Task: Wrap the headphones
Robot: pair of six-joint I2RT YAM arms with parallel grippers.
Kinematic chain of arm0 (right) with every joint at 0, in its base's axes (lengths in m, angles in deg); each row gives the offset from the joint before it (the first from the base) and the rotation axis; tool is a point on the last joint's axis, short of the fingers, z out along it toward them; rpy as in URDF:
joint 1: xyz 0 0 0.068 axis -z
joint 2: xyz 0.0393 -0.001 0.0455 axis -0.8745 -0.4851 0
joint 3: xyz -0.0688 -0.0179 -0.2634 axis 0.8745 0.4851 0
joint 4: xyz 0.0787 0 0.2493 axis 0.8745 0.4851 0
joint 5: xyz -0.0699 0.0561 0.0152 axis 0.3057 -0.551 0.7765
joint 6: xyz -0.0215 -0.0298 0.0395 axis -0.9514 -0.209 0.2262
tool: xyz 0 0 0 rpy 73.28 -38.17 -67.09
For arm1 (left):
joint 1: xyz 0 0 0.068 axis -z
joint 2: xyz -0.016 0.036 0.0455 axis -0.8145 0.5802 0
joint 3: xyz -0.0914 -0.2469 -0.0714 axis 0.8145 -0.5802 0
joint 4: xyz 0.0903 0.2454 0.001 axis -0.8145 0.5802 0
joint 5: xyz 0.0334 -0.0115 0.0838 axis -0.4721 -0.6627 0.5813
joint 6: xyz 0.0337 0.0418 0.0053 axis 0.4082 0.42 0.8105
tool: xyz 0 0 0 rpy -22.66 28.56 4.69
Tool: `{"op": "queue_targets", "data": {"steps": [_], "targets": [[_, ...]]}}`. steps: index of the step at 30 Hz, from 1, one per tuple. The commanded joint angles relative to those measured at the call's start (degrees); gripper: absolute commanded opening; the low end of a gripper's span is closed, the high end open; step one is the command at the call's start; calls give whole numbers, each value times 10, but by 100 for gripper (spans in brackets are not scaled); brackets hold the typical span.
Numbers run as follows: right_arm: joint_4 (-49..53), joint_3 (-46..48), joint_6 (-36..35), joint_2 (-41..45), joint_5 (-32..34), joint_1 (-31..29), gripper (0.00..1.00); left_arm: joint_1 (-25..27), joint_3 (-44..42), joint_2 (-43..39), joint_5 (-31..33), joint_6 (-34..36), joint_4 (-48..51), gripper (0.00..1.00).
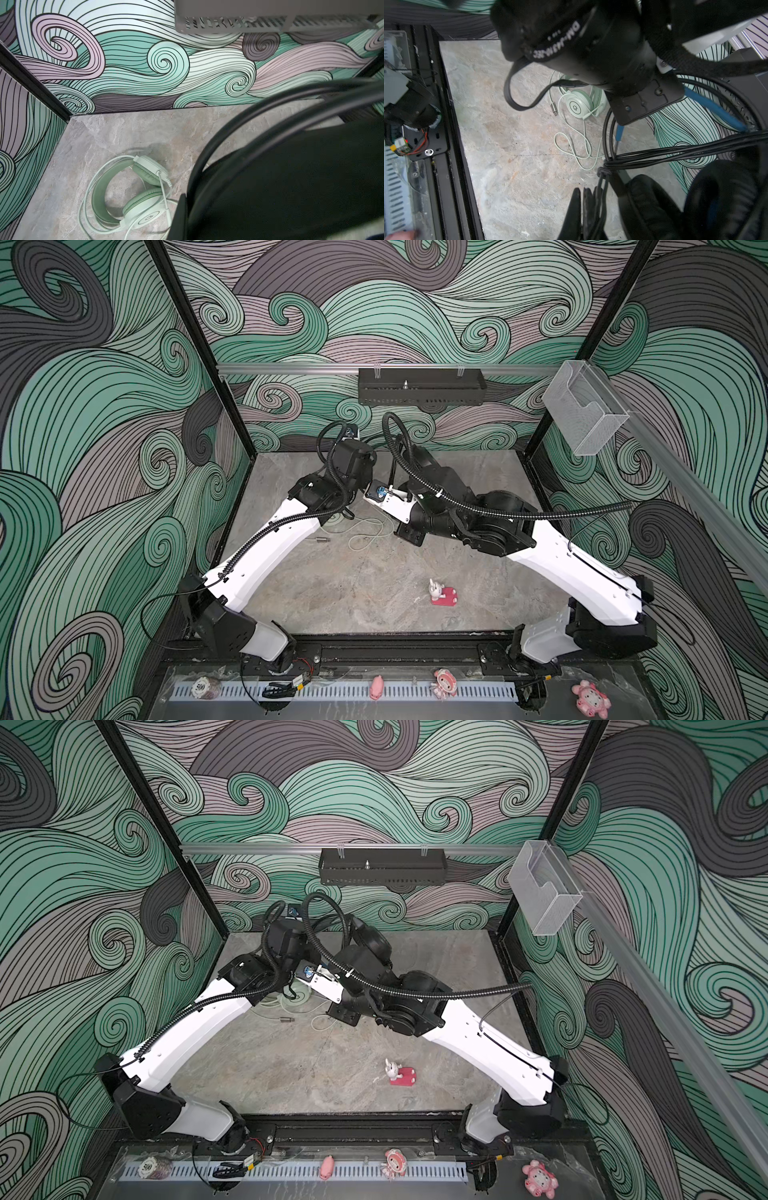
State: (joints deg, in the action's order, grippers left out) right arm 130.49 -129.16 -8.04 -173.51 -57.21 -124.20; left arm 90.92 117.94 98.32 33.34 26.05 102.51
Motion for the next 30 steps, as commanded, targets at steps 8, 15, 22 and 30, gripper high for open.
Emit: {"op": "queue_targets", "data": {"steps": [8,15,22,30], "targets": [[20,-25,-91,20,70,-9,0,17,6,-52,-86,123,145,0],[18,-23,-135,41,152,-10,0,24,11,-53,-87,159,189,0],[-24,4,-182,48,255,-22,0,52,19,-45,-105,196,192,0],[-125,46,-294,63,354,-46,0,69,-1,-59,-108,211,182,0]]}}
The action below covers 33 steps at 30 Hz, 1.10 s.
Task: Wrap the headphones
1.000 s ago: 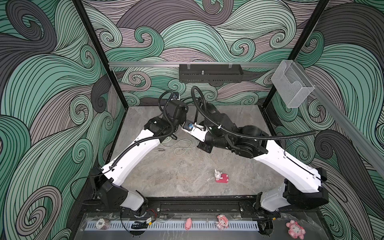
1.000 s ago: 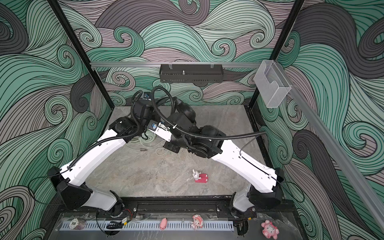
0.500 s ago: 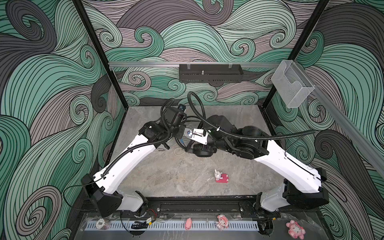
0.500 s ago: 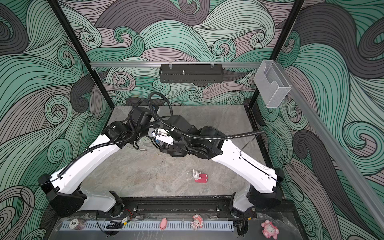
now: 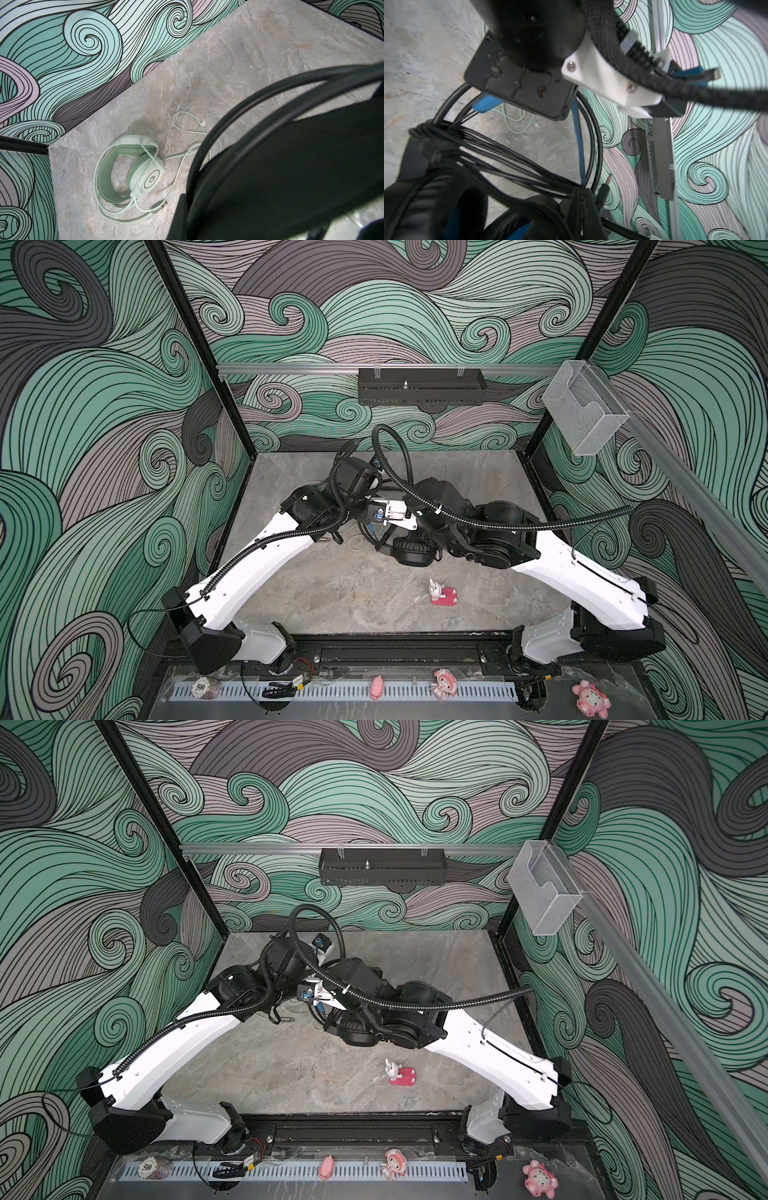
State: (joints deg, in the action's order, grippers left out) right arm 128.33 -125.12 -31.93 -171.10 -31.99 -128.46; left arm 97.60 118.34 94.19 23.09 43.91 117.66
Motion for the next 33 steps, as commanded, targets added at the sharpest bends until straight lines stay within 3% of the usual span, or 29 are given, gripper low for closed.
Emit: {"op": "queue_targets", "data": {"steps": [1,12,25,33], "targets": [[-117,15,-68,42,109,-6,0,2,-6,-19,-7,31,28,0],[-279,95,-232,75,172,-24,0,1,-3,-11,-6,29,22,0],[-363,178,-382,94,194,-44,0,2,-11,-12,-5,31,8,0],[-362,173,-397,90,194,-46,0,2,-19,-19,-25,28,13,0]]}}
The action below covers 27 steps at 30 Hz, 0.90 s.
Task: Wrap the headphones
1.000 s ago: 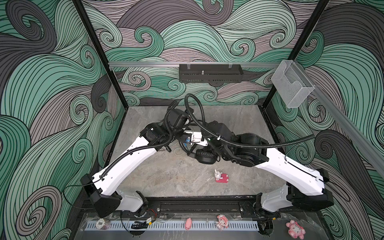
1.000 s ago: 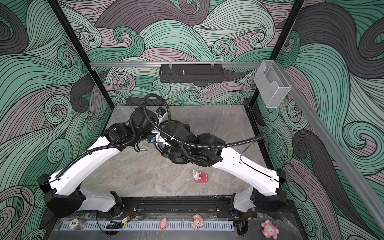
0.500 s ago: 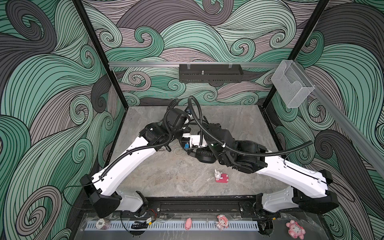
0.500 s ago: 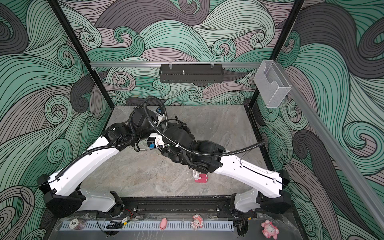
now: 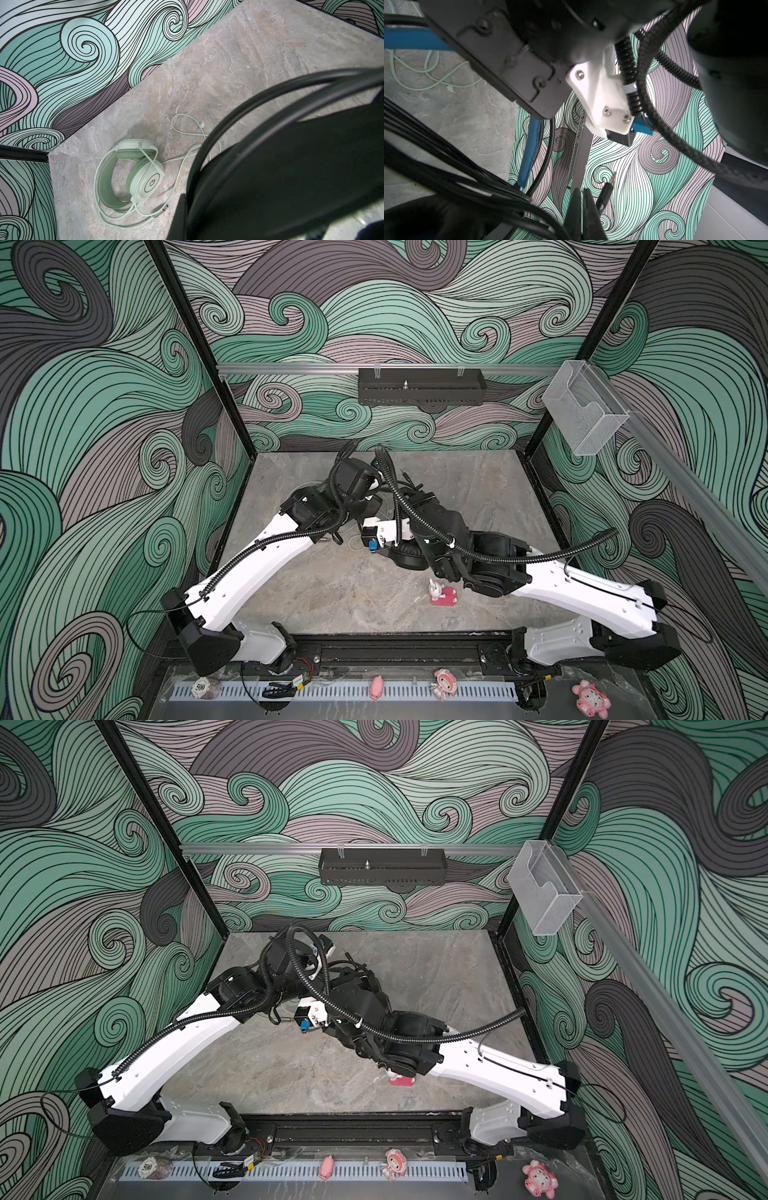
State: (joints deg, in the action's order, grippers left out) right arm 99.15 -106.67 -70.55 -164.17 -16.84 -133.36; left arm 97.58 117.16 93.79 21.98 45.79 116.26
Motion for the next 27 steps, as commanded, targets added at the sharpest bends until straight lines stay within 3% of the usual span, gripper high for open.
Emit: {"op": "queue_targets", "data": {"steps": [1,9,18,27], "targets": [[-70,-9,-14,23,45,3,0,2,-6,-15,-16,8,28,0],[-63,29,7,71,43,34,0,2,8,-18,-29,6,40,0],[55,27,171,93,-13,66,5,3,6,-47,-72,15,42,0],[102,26,241,80,-62,101,8,3,9,-59,-65,26,66,0]]}}
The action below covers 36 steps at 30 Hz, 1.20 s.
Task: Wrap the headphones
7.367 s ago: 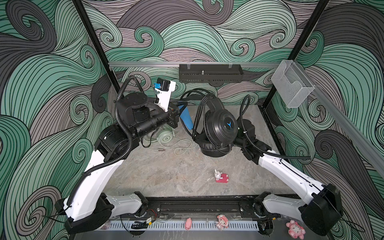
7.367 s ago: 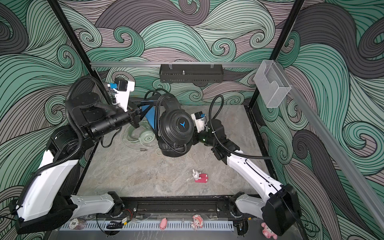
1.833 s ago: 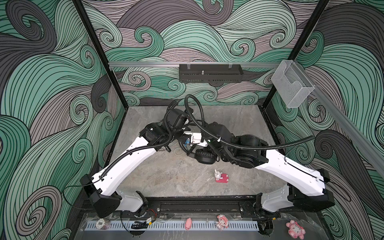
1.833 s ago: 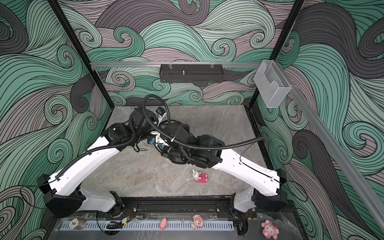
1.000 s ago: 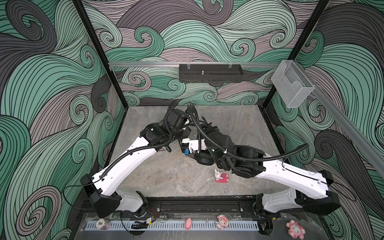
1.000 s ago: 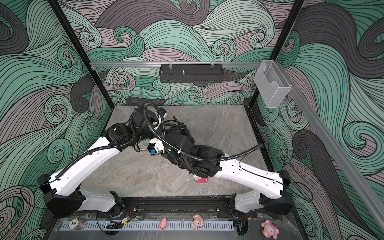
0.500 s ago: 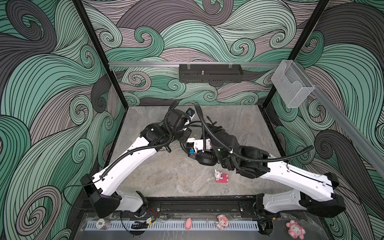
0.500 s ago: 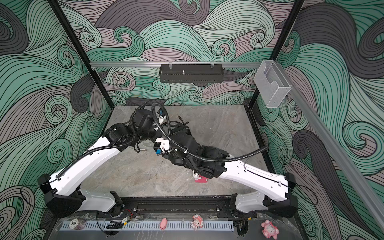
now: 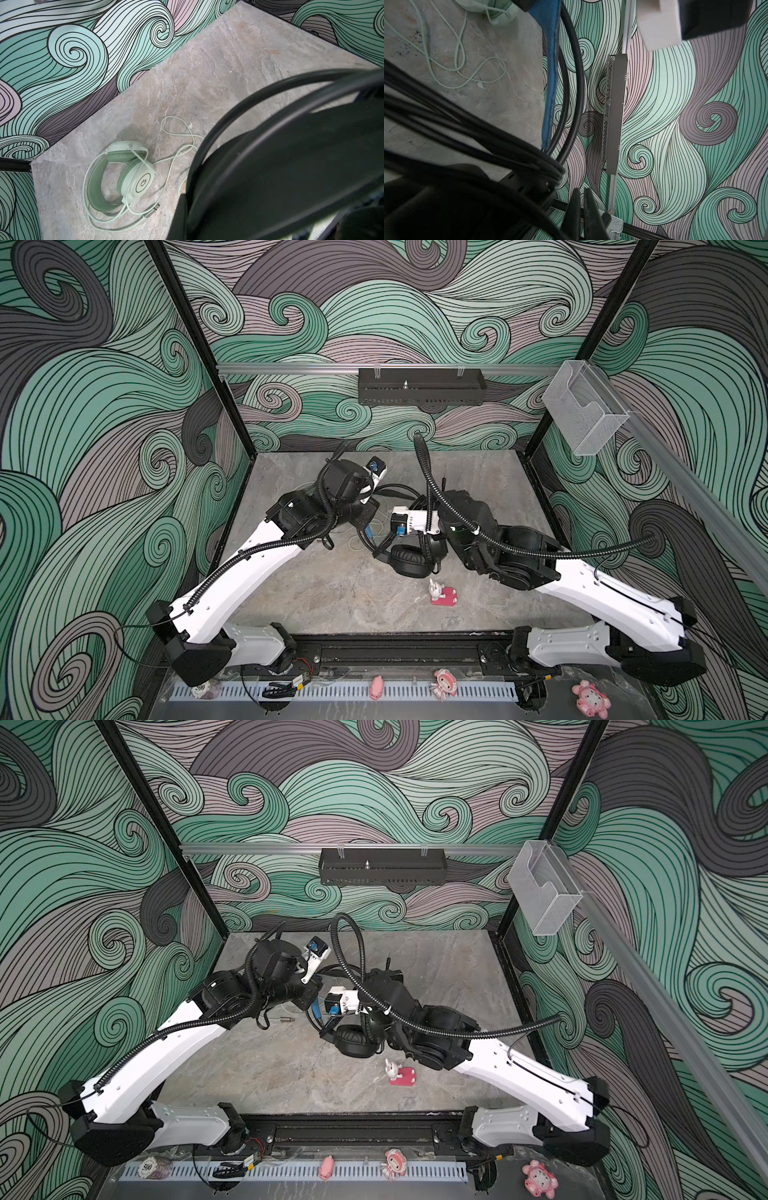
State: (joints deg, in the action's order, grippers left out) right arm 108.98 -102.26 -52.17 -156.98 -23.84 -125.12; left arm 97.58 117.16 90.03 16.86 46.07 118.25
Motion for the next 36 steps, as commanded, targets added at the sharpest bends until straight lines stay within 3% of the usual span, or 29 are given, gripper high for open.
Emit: {"op": "queue_targets", "data": {"steps": [1,15,36], "targets": [[9,-19,67,8,3,20,8,3,10,-23,-15,22,46,0],[69,-26,154,2,-52,52,9,3,15,-20,-14,29,48,0],[73,47,284,29,-165,117,13,3,21,-7,-17,27,57,0]]}}
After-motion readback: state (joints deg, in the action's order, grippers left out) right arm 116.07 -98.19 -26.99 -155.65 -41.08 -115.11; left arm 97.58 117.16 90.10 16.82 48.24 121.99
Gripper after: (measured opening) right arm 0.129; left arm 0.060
